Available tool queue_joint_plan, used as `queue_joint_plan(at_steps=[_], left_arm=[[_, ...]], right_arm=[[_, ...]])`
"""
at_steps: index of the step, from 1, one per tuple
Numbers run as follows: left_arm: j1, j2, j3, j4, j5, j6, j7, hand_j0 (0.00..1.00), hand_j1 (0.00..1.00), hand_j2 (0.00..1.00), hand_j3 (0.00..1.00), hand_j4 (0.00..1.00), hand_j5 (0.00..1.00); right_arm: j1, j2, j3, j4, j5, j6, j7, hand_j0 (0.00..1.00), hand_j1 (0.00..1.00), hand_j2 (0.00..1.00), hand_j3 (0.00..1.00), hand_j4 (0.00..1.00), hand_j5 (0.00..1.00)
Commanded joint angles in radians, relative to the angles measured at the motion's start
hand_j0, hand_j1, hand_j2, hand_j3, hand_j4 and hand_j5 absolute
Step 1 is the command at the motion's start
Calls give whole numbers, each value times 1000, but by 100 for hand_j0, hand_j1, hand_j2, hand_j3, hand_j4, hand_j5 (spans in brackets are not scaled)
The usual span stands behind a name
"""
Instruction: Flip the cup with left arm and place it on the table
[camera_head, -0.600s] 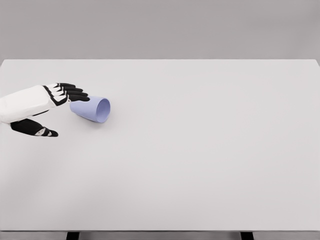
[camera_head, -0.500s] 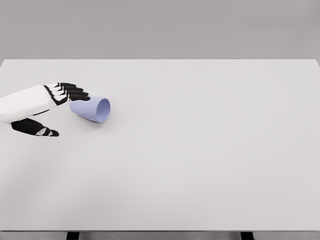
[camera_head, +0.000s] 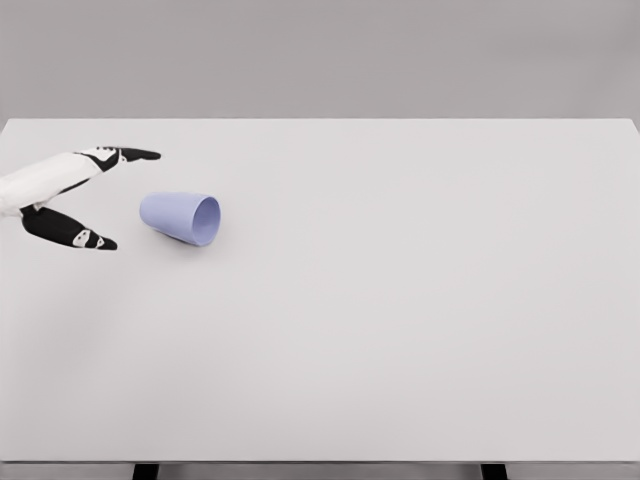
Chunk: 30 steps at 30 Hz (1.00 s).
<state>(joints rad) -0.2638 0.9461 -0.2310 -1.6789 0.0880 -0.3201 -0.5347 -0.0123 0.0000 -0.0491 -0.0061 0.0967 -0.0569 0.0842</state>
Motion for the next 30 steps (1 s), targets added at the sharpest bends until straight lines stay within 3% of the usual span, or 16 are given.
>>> queue_joint_plan(at_steps=[1,8,11,14,20,30], left_arm=[[-5,16,-33,1,-5,35,19,100,100,100,100,100,100],[-23,-1,-94,15,-13,39,5,100,100,100,100,100,100],[-48,-16,-122,53,-106,41,12,100,100,100,100,100,100],[-110,-87,-166,127,-211,44,15,100,100,100,100,100,100],[-147,-138,-211,139,-283,50,16,100,100,100,100,100,100],[-190,-176,-258,153,-297,104,27,100,100,100,100,100,100]], right_arm=[[0,0,0,0,0,0,0,100,100,100,100,100,100],[0,0,0,0,0,0,0,100,100,100,100,100,100],[0,0,0,0,0,0,0,100,100,100,100,100,100],[0,0,0,0,0,0,0,100,100,100,100,100,100],[0,0,0,0,0,0,0,100,100,100,100,100,100],[0,0,0,0,0,0,0,100,100,100,100,100,100]])
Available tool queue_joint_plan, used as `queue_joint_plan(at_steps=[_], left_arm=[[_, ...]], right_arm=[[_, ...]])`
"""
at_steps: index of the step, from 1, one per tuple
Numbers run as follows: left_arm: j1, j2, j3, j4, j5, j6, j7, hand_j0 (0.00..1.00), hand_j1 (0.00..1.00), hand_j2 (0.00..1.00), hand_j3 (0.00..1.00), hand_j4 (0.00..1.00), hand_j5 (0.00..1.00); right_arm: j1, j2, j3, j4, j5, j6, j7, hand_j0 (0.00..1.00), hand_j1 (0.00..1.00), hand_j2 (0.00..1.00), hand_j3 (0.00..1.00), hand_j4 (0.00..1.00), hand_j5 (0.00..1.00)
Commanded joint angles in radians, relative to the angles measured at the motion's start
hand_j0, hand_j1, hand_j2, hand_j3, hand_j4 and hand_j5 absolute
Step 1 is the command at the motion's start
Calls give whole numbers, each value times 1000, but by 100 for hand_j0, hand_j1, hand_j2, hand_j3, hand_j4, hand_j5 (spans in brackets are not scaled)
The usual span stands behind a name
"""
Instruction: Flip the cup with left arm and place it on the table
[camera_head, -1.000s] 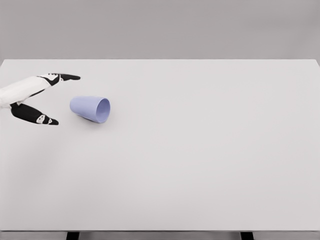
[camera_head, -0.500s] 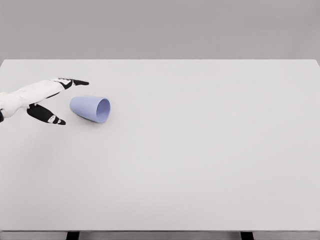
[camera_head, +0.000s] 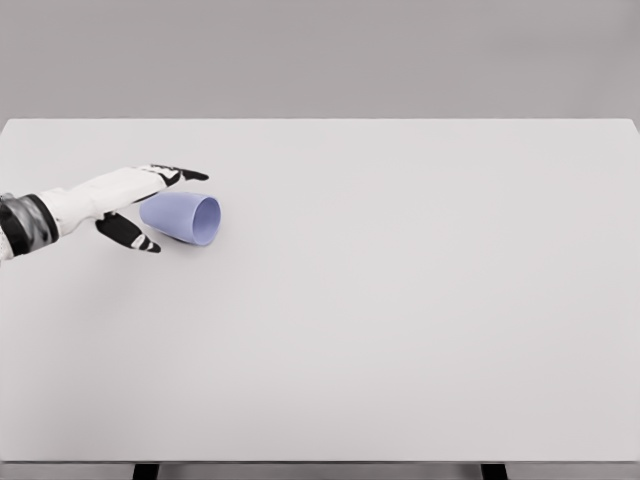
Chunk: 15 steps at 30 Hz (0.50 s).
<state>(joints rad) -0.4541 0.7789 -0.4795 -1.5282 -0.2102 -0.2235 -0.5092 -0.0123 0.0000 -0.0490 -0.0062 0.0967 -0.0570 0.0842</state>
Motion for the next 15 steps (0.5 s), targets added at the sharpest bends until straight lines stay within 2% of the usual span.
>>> queue_joint_plan(at_steps=[1,13,15], left_arm=[[0,-10,-14,2,0,7,1,100,100,100,100,100,100],[-28,-38,-36,26,-28,7,1,100,100,100,100,100,100],[-31,-58,-36,51,-70,7,1,100,100,100,100,100,100]], right_arm=[[0,0,0,0,0,0,0,100,100,100,100,100,100],[0,0,0,0,0,-1,0,100,100,100,100,100,100],[0,0,0,0,0,0,0,100,100,100,100,100,100]])
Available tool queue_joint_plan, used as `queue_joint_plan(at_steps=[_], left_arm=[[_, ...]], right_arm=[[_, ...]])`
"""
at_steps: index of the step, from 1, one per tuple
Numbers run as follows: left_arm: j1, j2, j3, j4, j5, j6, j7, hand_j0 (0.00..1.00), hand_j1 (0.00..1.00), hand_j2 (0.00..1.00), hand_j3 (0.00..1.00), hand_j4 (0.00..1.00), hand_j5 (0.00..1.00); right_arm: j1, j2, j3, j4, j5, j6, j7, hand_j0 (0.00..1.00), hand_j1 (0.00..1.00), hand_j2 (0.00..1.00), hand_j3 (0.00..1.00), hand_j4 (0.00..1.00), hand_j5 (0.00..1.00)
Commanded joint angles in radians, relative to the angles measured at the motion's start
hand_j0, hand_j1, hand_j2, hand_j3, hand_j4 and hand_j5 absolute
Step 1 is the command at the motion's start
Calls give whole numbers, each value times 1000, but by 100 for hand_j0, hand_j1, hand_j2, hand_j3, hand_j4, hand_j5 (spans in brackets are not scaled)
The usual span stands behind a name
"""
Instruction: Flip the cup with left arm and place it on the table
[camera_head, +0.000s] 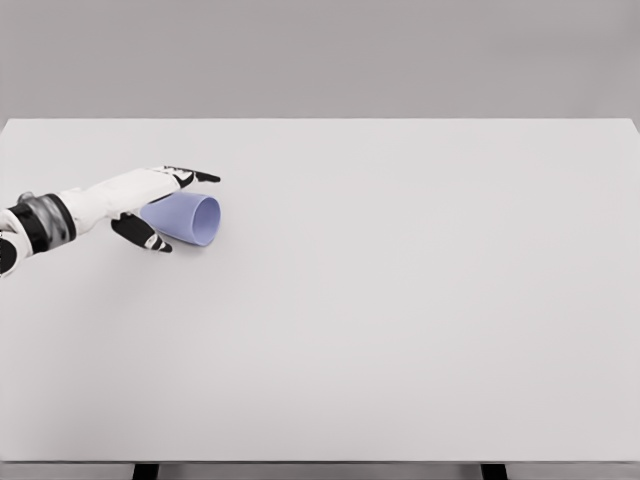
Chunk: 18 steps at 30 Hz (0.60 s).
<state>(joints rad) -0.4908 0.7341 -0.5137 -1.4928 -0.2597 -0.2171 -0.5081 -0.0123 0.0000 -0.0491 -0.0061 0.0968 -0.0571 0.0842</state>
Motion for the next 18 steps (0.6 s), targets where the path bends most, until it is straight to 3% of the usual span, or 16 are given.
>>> queue_joint_plan(at_steps=[1,11,18], left_arm=[[0,-24,-3,38,-30,-1,0,100,100,100,100,100,100],[-8,-38,-25,52,-35,-4,0,100,100,100,100,100,100],[-8,-42,-31,54,-35,-1,0,84,84,84,84,84,84]], right_arm=[[0,0,0,0,0,0,0,100,100,100,100,100,100],[0,0,0,0,0,0,0,100,100,100,100,100,100],[0,0,0,0,0,0,0,100,100,100,100,100,100]])
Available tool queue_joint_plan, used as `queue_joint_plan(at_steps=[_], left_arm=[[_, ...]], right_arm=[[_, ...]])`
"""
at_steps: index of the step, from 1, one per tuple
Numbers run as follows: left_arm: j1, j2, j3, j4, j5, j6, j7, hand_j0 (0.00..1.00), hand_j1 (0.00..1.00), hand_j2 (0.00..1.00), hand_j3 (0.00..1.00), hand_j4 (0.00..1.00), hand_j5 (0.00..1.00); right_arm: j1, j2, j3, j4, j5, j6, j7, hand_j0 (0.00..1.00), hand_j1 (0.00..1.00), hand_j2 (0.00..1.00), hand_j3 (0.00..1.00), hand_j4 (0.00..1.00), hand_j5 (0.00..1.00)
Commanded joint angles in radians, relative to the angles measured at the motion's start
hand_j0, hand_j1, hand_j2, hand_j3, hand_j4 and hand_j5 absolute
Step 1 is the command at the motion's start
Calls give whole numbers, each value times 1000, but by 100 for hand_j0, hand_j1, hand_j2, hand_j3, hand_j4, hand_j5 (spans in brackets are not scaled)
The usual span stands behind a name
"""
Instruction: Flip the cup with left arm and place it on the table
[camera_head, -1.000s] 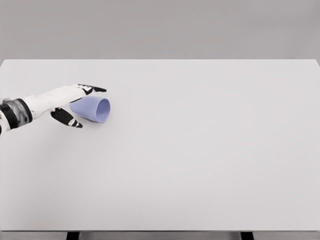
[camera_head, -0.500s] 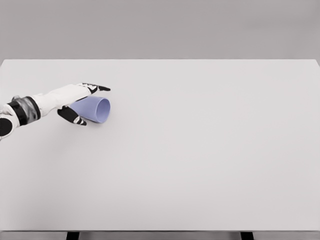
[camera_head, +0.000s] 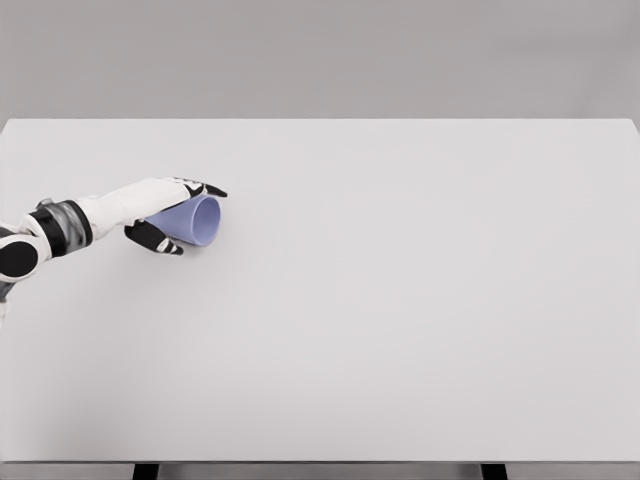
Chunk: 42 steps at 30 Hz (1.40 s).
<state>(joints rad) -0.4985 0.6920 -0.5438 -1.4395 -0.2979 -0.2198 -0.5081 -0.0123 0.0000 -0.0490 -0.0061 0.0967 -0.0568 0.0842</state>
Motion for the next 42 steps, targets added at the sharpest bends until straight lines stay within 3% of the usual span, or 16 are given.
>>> queue_joint_plan(at_steps=[1,11,15,19,22,31,33,37,42], left_arm=[[0,0,-1,1,3,2,0,83,83,83,83,83,83],[0,0,-2,-2,10,-4,-1,60,60,60,60,60,60],[0,0,-1,-6,16,-9,-3,57,57,57,57,57,57],[-3,14,-1,-9,89,-29,-3,53,53,53,53,53,53],[-9,57,2,-9,236,-70,-10,51,51,51,51,51,51],[-9,184,18,-7,540,-122,-23,51,51,51,51,51,51],[-9,193,18,-4,598,-136,-55,51,51,51,51,51,51],[-6,211,13,4,801,-151,-103,52,52,52,52,52,52],[6,196,-2,21,908,-142,-103,52,52,52,52,52,52]], right_arm=[[0,0,0,0,0,-1,0,100,100,100,100,100,100],[0,0,0,0,0,0,0,100,100,100,100,100,100],[0,0,0,0,0,0,0,100,100,100,100,100,100],[0,0,0,0,0,-1,0,100,100,100,100,100,100],[0,0,0,0,0,0,0,100,100,100,100,100,100],[0,0,0,0,0,0,0,100,100,100,100,100,100],[0,0,0,0,0,0,0,100,100,100,100,100,100],[0,0,0,0,0,0,0,100,100,100,100,100,100],[0,0,0,0,0,0,0,100,100,100,100,100,100]])
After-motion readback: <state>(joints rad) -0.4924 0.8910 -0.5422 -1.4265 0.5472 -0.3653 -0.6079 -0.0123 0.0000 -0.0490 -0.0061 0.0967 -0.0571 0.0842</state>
